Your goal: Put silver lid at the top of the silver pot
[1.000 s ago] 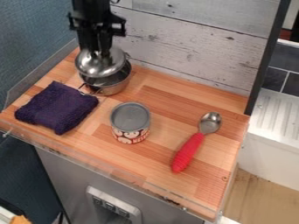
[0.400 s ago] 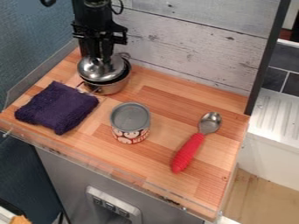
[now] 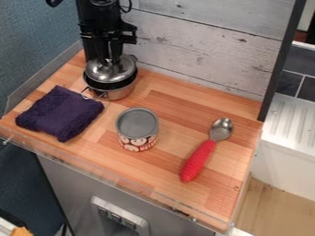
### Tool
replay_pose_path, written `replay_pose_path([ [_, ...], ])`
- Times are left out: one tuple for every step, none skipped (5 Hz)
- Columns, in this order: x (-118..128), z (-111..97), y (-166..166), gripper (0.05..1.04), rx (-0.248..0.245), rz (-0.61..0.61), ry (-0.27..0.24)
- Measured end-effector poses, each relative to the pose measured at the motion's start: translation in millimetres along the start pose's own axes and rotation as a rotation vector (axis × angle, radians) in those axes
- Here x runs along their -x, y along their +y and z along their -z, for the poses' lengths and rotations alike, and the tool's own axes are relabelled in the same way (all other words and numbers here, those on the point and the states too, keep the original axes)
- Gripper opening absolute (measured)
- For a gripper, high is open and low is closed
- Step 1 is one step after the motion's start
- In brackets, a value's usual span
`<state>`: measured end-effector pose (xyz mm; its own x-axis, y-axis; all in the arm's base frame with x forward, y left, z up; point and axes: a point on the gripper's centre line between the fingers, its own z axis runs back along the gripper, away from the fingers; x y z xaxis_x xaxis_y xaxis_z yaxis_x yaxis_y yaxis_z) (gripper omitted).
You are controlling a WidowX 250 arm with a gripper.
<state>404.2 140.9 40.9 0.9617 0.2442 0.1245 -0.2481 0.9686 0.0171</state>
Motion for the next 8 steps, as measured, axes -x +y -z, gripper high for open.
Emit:
replay_pose_path([
  [6,-1,-8,0.285,-0.006,0.006,-0.008],
  [12,-2,-13,0.285,-0.018,0.023,-0.013],
  [14,-1,-15,0.285,-0.018,0.023,-0.013],
  [17,-1,-17,0.285,-0.023,0.026,-0.014],
  [21,0,-17,0.285,-0.038,0.027,-0.001],
  [25,1,-17,0.328,-0.048,0.020,0.003],
  [28,1,-18,0.621,-0.038,0.031,0.018],
  [28,-7,-24,0.913,0.001,0.046,0.042],
])
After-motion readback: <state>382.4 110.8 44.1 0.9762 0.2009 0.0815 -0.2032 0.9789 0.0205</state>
